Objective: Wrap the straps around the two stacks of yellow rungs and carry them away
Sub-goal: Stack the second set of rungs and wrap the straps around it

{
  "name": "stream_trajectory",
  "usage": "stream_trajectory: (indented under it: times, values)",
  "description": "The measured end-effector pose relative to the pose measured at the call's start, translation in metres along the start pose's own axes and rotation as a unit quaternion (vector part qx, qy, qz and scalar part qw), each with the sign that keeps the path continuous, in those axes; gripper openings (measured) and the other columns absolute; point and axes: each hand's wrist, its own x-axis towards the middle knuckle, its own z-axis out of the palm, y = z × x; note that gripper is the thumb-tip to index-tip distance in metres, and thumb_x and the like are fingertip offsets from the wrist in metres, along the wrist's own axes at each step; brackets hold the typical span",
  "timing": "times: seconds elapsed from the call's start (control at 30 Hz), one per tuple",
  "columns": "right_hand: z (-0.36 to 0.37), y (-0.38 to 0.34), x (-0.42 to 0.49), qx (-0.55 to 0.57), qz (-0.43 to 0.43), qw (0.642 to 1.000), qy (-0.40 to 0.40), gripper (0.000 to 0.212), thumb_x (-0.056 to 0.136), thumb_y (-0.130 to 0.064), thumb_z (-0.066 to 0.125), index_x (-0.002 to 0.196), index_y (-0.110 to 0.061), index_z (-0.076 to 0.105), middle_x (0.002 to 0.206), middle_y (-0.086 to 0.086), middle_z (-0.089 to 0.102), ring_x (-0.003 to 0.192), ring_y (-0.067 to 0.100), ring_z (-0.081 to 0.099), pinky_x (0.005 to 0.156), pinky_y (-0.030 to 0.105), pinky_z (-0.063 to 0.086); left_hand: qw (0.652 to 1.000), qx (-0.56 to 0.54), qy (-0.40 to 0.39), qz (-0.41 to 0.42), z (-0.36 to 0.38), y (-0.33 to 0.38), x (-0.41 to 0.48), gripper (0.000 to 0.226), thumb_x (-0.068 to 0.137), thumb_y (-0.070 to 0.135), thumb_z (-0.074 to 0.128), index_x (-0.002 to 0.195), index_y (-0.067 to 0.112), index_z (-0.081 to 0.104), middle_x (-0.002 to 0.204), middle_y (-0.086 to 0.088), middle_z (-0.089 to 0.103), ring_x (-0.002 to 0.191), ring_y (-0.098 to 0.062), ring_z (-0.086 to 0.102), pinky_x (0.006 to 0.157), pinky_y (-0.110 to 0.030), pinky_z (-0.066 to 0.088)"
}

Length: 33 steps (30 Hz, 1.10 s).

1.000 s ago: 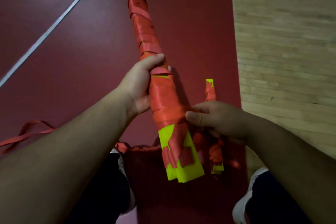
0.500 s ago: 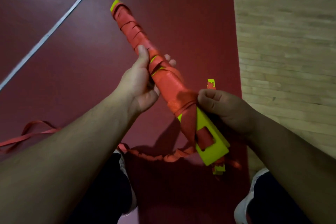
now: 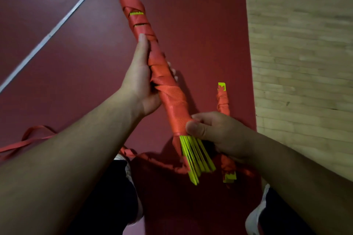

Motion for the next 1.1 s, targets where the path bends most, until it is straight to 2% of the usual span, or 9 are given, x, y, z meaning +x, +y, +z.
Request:
stream_trajectory:
  times: [0.1, 0.2, 0.27, 0.37, 0.53, 0.7, 0.87, 0.93, 1.1]
  values:
    - [-0.002, 0.002, 0.004, -0.192, -0.02, 0.979, 0.073, 0.066, 0.074, -0.068, 0.063, 0.085, -0.003, 0.063, 0.065, 0.013, 0.056, 0.059, 0.012, 0.051, 0.057, 0.042, 0.045, 0.993, 0.104, 0.037, -0.035, 0.004, -0.008, -0.003, 0.054, 0.085, 0.072, 0.055, 0.089, 0.018, 0.057, 0.073, -0.006, 0.058, 0.064, -0.021, 0.06, 0.066, -0.032, 0.055]
    - [0.003, 0.004, 0.002, -0.225, -0.018, 0.97, 0.091, 0.064, 0.079, -0.07, 0.063, 0.069, -0.007, 0.057, 0.055, 0.0, 0.049, 0.049, 0.009, 0.045, 0.052, 0.036, 0.037, 0.984, 0.151, 0.096, -0.027, 0.004, -0.026, -0.004, 0.041, 0.08, 0.044, 0.079, 0.099, 0.012, 0.06, 0.079, -0.01, 0.061, 0.066, -0.024, 0.061, 0.067, -0.037, 0.056]
    - [0.006, 0.0, 0.0, -0.219, -0.029, 0.973, 0.071, 0.055, 0.08, -0.065, 0.058, 0.065, -0.013, 0.053, 0.051, -0.006, 0.047, 0.046, 0.007, 0.044, 0.049, 0.028, 0.035, 0.979, 0.164, 0.12, -0.032, -0.001, -0.032, 0.0, 0.032, 0.082, 0.025, 0.081, 0.1, 0.009, 0.061, 0.077, -0.011, 0.061, 0.062, -0.022, 0.061, 0.062, -0.035, 0.055]
    - [-0.001, -0.01, -0.003, -0.167, -0.025, 0.985, 0.035, 0.048, 0.079, -0.058, 0.053, 0.075, -0.01, 0.06, 0.048, -0.012, 0.048, 0.043, 0.0, 0.042, 0.044, 0.018, 0.033, 0.98, 0.144, 0.109, -0.083, -0.005, -0.028, 0.003, 0.02, 0.087, 0.017, 0.073, 0.101, 0.011, 0.061, 0.074, -0.01, 0.062, 0.054, -0.018, 0.061, 0.051, -0.027, 0.054]
    - [-0.02, -0.02, -0.006, -0.138, -0.017, 0.989, 0.05, 0.079, 0.076, -0.061, 0.046, 0.106, 0.012, 0.058, 0.046, -0.003, 0.04, 0.038, 0.007, 0.034, 0.039, 0.02, 0.028, 0.992, 0.088, 0.045, -0.085, 0.0, -0.018, -0.002, 0.012, 0.093, 0.015, 0.058, 0.104, 0.01, 0.058, 0.079, -0.008, 0.062, 0.056, -0.016, 0.063, 0.052, -0.023, 0.054]
    - [-0.026, -0.018, -0.008, -0.087, 0.008, 0.996, 0.034, 0.083, 0.076, -0.067, 0.034, 0.11, 0.0, 0.066, 0.046, -0.002, 0.054, 0.037, 0.009, 0.036, 0.04, 0.02, 0.031, 0.997, 0.03, -0.019, -0.061, 0.003, -0.007, -0.006, 0.02, 0.094, 0.014, 0.053, 0.113, 0.011, 0.051, 0.084, -0.006, 0.06, 0.065, -0.015, 0.063, 0.058, -0.025, 0.056]
    - [-0.018, -0.01, -0.007, -0.071, 0.013, 0.997, 0.022, 0.113, 0.065, -0.09, 0.045, 0.104, 0.016, 0.057, 0.065, 0.031, 0.051, 0.056, 0.022, 0.046, 0.055, 0.03, 0.039, 0.998, 0.009, -0.033, -0.052, 0.005, -0.008, -0.008, 0.019, 0.094, 0.019, 0.055, 0.111, 0.009, 0.053, 0.084, -0.006, 0.061, 0.066, -0.015, 0.063, 0.06, -0.026, 0.057]
    - [-0.009, -0.006, -0.006, -0.013, 0.013, 1.0, -0.013, 0.11, 0.061, -0.089, 0.06, 0.098, 0.014, 0.054, 0.086, 0.049, 0.051, 0.077, 0.031, 0.05, 0.068, 0.045, 0.04, 0.998, 0.011, -0.027, -0.052, 0.008, -0.008, -0.01, 0.015, 0.095, 0.024, 0.058, 0.101, 0.01, 0.055, 0.077, -0.008, 0.063, 0.062, -0.017, 0.064, 0.059, -0.026, 0.057]
    - [-0.006, -0.005, -0.008, 0.061, 0.01, 0.998, -0.029, 0.096, 0.062, -0.079, 0.072, 0.093, 0.011, 0.056, 0.092, 0.056, 0.045, 0.085, 0.042, 0.049, 0.071, 0.061, 0.038, 0.999, 0.014, -0.027, -0.012, 0.011, -0.009, -0.012, 0.04, 0.098, 0.05, 0.052, 0.089, 0.012, 0.06, 0.07, -0.004, 0.064, 0.062, -0.014, 0.064, 0.069, -0.029, 0.058]
